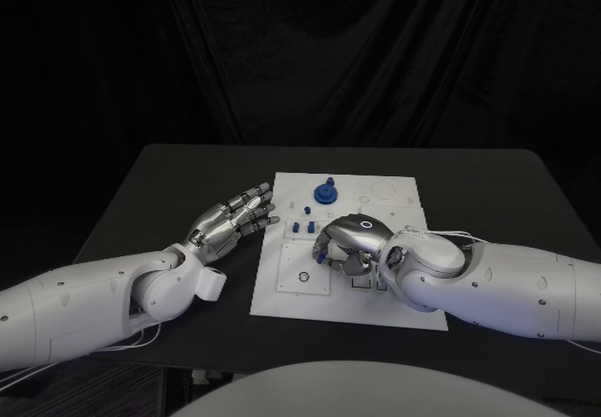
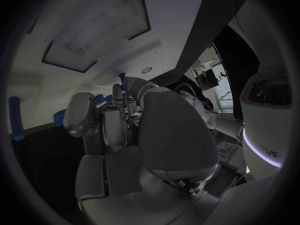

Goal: Assemble the parts on the task board

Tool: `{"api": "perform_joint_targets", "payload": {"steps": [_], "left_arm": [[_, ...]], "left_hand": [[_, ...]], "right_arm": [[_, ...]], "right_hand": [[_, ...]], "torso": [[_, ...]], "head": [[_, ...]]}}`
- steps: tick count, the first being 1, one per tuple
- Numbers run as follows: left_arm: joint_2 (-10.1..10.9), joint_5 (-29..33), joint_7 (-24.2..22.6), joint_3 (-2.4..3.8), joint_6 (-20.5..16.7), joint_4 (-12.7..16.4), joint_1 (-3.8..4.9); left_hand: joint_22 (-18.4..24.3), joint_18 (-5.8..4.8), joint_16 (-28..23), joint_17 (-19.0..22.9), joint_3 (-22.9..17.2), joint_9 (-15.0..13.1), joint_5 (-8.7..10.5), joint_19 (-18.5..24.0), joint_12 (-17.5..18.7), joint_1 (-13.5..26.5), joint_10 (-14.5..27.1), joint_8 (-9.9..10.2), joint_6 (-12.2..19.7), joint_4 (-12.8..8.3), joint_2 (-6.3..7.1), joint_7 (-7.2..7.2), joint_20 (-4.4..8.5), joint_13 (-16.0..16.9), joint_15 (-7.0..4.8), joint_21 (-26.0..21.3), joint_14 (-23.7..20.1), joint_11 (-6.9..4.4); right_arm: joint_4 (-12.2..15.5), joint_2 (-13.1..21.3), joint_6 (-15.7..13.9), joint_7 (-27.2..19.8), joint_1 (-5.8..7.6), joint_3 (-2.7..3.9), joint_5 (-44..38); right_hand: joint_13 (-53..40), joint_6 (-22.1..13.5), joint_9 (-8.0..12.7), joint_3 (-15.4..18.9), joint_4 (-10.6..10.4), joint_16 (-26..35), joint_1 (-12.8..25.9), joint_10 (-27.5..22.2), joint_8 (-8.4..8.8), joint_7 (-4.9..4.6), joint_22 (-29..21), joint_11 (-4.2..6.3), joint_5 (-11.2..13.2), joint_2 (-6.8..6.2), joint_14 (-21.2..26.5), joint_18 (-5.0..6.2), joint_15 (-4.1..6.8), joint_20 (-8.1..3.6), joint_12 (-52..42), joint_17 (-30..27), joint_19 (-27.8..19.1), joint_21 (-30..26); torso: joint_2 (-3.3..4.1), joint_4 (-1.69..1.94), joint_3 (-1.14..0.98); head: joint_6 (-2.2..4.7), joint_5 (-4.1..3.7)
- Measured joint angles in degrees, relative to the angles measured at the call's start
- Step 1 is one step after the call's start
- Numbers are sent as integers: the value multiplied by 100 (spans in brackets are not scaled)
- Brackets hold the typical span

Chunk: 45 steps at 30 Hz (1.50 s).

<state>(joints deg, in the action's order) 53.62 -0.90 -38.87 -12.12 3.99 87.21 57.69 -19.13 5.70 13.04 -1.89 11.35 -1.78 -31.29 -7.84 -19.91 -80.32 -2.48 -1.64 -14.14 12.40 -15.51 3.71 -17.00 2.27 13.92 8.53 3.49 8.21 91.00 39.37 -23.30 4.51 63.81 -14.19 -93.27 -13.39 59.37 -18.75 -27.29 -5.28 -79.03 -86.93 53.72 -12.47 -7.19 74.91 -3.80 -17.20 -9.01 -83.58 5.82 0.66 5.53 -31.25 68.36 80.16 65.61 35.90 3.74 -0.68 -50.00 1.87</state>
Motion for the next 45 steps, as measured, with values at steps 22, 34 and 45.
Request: {"api": "perform_joint_targets", "payload": {"steps": [22,34,45], "left_arm": [[-12,67,0,1,22,-17,-33],[-11,76,-1,-2,31,-16,-51],[-12,80,-1,0,35,-22,-63]], "left_hand": [[2,1,0,1,-5,-1,0,0,0,0,0,0,1,2,0,39,0,0,0,0,0,0],[8,1,0,1,-33,-6,0,0,0,0,0,0,-31,0,0,71,0,0,0,0,0,0],[7,1,0,2,-33,-6,0,0,0,0,0,0,-31,0,0,71,0,0,0,0,0,0]], "right_arm": [[-46,-62,108,41,-8,2,-23],[-33,-78,284,128,-16,5,-129],[-9,-64,456,178,-19,13,-171]], "right_hand": [[18,-41,3,-17,17,0,0,-20,83,-42,0,-20,22,0,0,0,0,0,-6,-89,0,-72],[72,-357,55,-48,47,105,64,-275,300,-147,-1,-166,131,-63,121,0,-120,77,87,-274,-159,-330],[60,-1245,402,321,-63,364,273,-1464,833,155,4,-405,409,-222,562,60,-364,312,62,-860,-631,-1066]], "torso": [[1,0,1],[0,1,1],[0,1,0]], "head": [[0,2],[0,13],[0,8]]}}
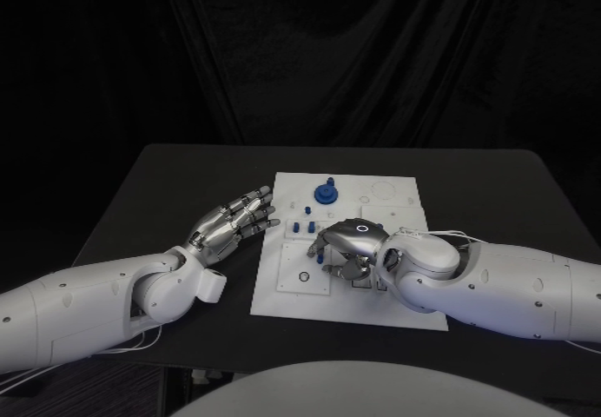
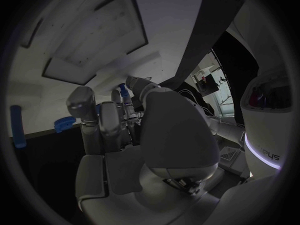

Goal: Assemble the parts on the task board

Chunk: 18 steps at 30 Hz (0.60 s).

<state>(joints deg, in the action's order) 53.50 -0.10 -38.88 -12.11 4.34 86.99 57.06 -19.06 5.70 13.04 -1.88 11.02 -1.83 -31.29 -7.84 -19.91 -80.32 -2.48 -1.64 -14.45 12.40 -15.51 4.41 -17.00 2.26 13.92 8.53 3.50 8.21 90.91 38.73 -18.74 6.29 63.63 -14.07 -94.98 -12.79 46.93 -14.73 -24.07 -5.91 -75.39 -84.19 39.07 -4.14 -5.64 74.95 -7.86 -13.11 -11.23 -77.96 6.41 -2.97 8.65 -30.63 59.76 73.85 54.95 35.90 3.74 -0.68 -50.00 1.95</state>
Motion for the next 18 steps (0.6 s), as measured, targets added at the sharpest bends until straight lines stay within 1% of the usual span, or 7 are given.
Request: {"api": "perform_joint_targets", "payload": {"steps": [1,4,8,10,13,17,18], "left_arm": [[0,0,0,0,0,-2,-1],[-1,1,0,0,1,-4,-5],[-1,2,0,-1,2,-6,-6],[0,2,0,-1,2,-11,-7],[0,3,0,-1,2,-17,-8],[3,4,0,-1,2,-18,-9],[3,4,-1,-1,2,-18,-10]], "left_hand": [[0,0,0,0,0,0,0,0,0,0,0,0,0,0,0,0,0,0,0,0,0,0],[0,0,0,0,0,0,0,0,0,0,0,0,0,0,0,0,0,0,0,0,0,0],[11,1,0,0,0,1,0,0,0,0,0,0,21,0,0,21,0,0,0,0,0,0],[11,0,0,0,0,1,0,0,0,0,0,0,21,0,0,21,0,0,0,0,0,0],[11,0,0,0,0,1,0,0,0,0,0,0,21,0,0,21,0,0,0,0,0,0],[16,0,0,0,0,1,0,0,0,0,0,0,8,0,0,34,0,0,0,0,0,0],[18,0,0,0,0,1,0,0,0,0,0,0,1,0,0,41,0,0,0,0,0,0]], "right_arm": [[1,6,11,3,0,-1,-2],[19,45,14,7,0,-2,-3],[88,146,-18,3,0,-2,-4],[132,210,-52,-3,4,-9,-5],[216,320,-129,-11,54,-19,-6],[345,466,-243,-20,228,-18,-6],[389,533,-287,-22,338,-18,0]], "right_hand": [[-5,-77,35,78,-14,61,0,-113,10,28,0,-6,35,0,72,33,3,5,-45,-123,-60,-107],[-62,-314,170,375,-77,124,-47,-486,10,154,0,-21,94,48,147,34,5,16,-219,-319,-107,-281],[-61,-404,258,596,-158,125,-141,-812,10,204,0,-41,100,100,177,34,36,-4,-288,-380,-127,-345],[-48,-404,290,668,-230,125,-210,-938,10,204,0,-54,101,82,199,34,18,-5,-336,-404,-127,-373],[-17,-404,332,766,-327,125,-307,-1091,10,204,-1,-70,94,68,217,33,36,-4,-381,-436,-126,-392],[7,-326,350,858,-422,118,-363,-1125,-70,151,-1,-74,49,74,217,33,36,-4,-501,-425,-126,-364],[22,-269,360,865,-466,88,-381,-1112,-80,136,-1,-65,49,93,216,33,35,-2,-549,-406,-124,-315]], "torso": [[0,-1,1],[0,0,0],[0,0,0],[0,0,0],[0,-1,0],[0,-1,0],[0,-1,0]], "head": [[0,0],[0,5],[0,9],[0,9],[0,1],[0,-4],[0,-7]]}}
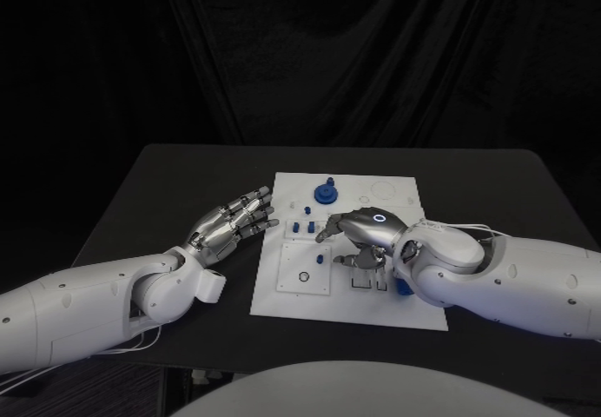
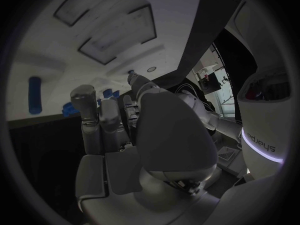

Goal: Assemble the parts on the task board

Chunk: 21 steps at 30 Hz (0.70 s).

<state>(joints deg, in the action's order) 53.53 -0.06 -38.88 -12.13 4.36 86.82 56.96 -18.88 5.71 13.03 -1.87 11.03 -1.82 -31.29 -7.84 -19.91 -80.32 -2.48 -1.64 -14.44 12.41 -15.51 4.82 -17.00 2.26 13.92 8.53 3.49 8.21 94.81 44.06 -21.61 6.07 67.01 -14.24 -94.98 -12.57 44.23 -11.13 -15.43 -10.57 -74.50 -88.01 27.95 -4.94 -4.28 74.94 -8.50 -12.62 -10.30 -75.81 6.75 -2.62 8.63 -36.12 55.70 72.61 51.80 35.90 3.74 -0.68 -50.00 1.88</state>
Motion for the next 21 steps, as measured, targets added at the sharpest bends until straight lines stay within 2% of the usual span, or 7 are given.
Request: {"api": "perform_joint_targets", "payload": {"steps": [1,4,7,10,13,16,21], "left_arm": [[0,0,0,0,0,1,0],[6,1,0,0,-1,14,0],[20,1,0,0,-5,57,-1],[31,2,0,0,-8,86,-1],[35,2,0,0,-12,90,-1],[38,2,0,0,-15,90,-1],[44,3,0,0,-19,97,-2]], "left_hand": [[4,0,0,0,0,0,0,0,0,0,0,0,0,0,0,0,0,1,0,0,0,0],[19,0,0,0,-17,-2,0,0,-53,0,0,0,-9,15,0,9,0,10,14,0,-14,0],[39,0,0,0,-56,-15,0,0,-112,0,0,-26,-66,23,0,21,0,14,14,0,-14,0],[45,1,0,0,-56,-15,-10,4,-112,0,0,-25,-74,23,0,29,4,13,14,0,-14,0],[49,0,0,0,-56,-14,-23,22,-112,0,0,-25,-74,23,0,29,22,13,14,-15,-14,0],[52,0,0,0,-65,-14,-23,23,-112,-19,0,-25,-73,33,-19,29,22,13,13,-22,-13,0],[47,0,0,0,-72,-14,-23,22,-112,-20,0,-25,-73,39,-20,29,22,13,12,-22,-12,0]], "right_arm": [[7,13,-8,0,24,0,2],[44,141,-71,-1,259,9,57],[53,279,-104,0,430,10,140],[29,402,-122,3,519,9,221],[-29,476,-122,12,558,5,289],[-111,513,-95,33,573,4,339],[-245,540,-10,79,574,2,394]], "right_hand": [[8,72,0,5,-51,-31,1,55,-41,-29,0,14,0,-1,-16,0,-16,17,-31,23,24,44],[71,299,0,52,-288,-104,97,267,-148,-181,0,27,-72,63,-88,-1,-63,32,-99,107,152,193],[224,437,48,110,-513,-227,305,435,-149,-210,0,37,-115,32,-238,-2,-64,41,-53,286,299,421],[417,547,104,170,-592,-337,495,622,-149,-266,0,20,-114,21,-378,-2,-79,56,107,464,457,660],[537,551,163,175,-597,-371,597,795,-147,-270,-1,21,-114,-4,-445,-1,-74,58,206,545,531,783],[688,480,251,197,-619,-331,675,893,-53,-198,-1,38,-83,-70,-488,-2,-31,25,365,462,605,783],[832,449,331,230,-618,-292,713,1109,7,-168,-1,85,15,-32,-583,-2,11,-23,501,419,695,834]], "torso": [[0,0,0],[0,0,0],[0,0,-1],[0,0,-1],[0,0,-1],[-1,0,-1],[-1,0,-1]], "head": [[0,-2],[0,-20],[0,-30],[0,-42],[0,-55],[0,-75],[0,-109]]}}
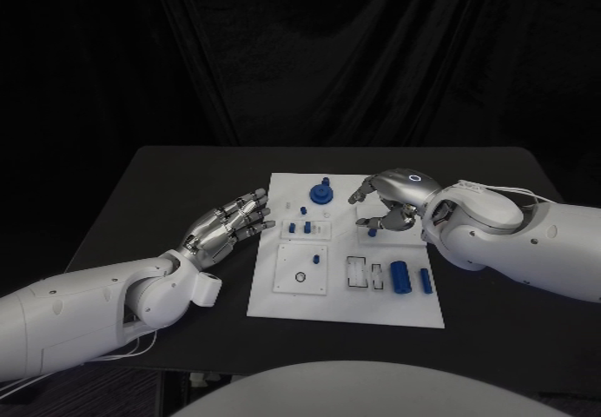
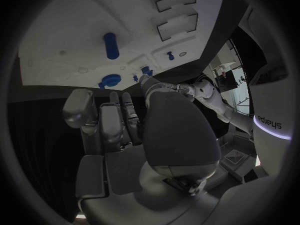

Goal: Assemble the parts on the task board

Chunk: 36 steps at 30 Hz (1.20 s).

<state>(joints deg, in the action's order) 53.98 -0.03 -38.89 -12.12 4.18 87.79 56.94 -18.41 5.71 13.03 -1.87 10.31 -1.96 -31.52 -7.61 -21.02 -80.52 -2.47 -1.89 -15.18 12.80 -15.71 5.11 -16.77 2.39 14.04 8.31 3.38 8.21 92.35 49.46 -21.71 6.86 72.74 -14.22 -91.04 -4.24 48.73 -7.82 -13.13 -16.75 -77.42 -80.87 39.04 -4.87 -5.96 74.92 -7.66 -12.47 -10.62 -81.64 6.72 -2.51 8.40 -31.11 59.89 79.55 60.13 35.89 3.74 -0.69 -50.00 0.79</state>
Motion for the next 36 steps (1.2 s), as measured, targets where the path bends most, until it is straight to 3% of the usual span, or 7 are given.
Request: {"api": "perform_joint_targets", "payload": {"steps": [3,8,11,15,22,25,36], "left_arm": [[1,0,0,0,-1,4,0],[-1,1,0,0,-1,6,0],[-9,1,0,0,-2,5,0],[-26,1,0,0,-2,-2,0],[-32,1,0,0,-1,-16,-1],[-35,2,0,0,-1,-19,-1],[-41,2,0,0,-1,-27,-1]], "left_hand": [[-7,0,0,0,0,0,0,0,0,0,0,0,0,0,0,0,0,0,0,0,0,0],[-21,0,0,0,0,0,0,0,0,0,0,1,0,0,0,0,0,0,-1,0,0,0],[-21,0,0,0,0,1,0,0,0,0,0,1,0,0,0,0,0,-1,-1,0,1,0],[-21,0,0,0,0,1,0,0,0,0,0,1,1,0,0,0,0,-1,-1,0,1,0],[-21,0,0,0,-15,1,0,0,0,0,0,1,1,-16,0,0,0,-1,-1,0,1,0],[-21,0,0,0,-15,2,0,0,0,0,0,1,1,-16,0,0,0,-1,-1,0,1,0],[-21,0,0,0,-31,2,0,0,0,0,0,1,1,1,0,0,0,-2,-1,0,1,0]], "right_arm": [[-58,9,54,17,-8,0,20],[-106,23,140,29,-48,0,44],[-121,31,181,30,-75,0,50],[-132,39,232,30,-121,0,56],[-171,41,333,33,-187,-1,65],[-184,39,386,45,-214,-1,67],[-256,10,525,101,-256,-1,71]], "right_hand": [[32,3,23,0,0,23,55,184,0,-3,0,33,96,10,-61,0,20,-45,45,28,45,60],[48,154,58,0,0,44,240,598,0,-129,0,121,303,39,-149,-5,109,-104,190,140,145,177],[48,230,70,1,2,44,324,741,0,-201,-1,151,424,49,-166,-95,126,-127,292,173,169,201],[46,230,88,32,-1,44,399,864,0,-201,-1,183,552,37,-184,-94,144,-154,355,214,195,249],[26,332,88,31,1,44,399,1016,0,-208,-1,209,559,37,-204,-93,164,-174,384,241,215,259],[19,420,87,4,28,44,351,1063,-25,-207,-1,222,474,81,-204,-93,164,-174,421,237,215,259],[20,522,69,-255,280,133,-232,1122,-46,-153,-1,204,-272,87,-224,-92,184,-174,614,123,215,40]], "torso": [[0,0,0],[0,0,0],[0,0,0],[0,0,0],[0,1,0],[0,0,0],[-1,0,1]], "head": [[0,-9],[0,-26],[0,-29],[0,-30],[0,-23],[0,-20],[0,-3]]}}
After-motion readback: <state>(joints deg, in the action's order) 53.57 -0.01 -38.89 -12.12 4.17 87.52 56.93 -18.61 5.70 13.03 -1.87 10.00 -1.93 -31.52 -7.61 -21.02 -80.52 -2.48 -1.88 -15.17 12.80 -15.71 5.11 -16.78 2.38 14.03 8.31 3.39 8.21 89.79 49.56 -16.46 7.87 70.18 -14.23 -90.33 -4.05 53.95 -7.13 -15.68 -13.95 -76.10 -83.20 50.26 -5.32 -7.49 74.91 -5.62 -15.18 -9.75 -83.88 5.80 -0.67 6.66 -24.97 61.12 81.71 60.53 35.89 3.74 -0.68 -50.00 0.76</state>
